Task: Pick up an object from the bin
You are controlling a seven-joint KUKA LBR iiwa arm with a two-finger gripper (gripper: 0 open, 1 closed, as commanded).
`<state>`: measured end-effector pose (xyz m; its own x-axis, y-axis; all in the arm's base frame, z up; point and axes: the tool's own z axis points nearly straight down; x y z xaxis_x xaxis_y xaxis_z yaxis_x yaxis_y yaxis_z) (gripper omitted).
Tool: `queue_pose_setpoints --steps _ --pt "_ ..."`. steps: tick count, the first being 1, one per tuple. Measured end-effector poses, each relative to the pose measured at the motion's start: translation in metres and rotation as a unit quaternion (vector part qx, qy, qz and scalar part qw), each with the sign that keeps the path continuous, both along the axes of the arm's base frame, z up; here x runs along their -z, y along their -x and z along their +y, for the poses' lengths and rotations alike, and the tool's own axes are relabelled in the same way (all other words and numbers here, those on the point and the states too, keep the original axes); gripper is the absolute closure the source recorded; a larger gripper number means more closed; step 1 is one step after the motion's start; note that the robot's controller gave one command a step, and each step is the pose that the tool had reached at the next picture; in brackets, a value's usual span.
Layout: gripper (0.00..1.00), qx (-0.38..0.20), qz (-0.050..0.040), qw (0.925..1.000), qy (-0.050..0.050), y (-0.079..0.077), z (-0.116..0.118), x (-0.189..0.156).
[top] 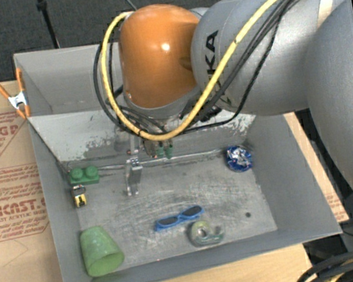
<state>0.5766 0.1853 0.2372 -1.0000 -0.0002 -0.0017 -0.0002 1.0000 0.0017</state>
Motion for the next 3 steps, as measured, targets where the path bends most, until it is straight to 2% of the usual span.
queue_pose_setpoints --steps 1,2,3 --pt "0.00 0.000 0.0063 1.0000 0.002 0.062 -0.058 0.114" --pt "0.00 -0.209 -0.0021 0.9780 0.001 0.048 -0.139 0.160" --pt "1.00 -0.209 -0.0057 0.9779 0.000 0.045 -0.137 0.156"
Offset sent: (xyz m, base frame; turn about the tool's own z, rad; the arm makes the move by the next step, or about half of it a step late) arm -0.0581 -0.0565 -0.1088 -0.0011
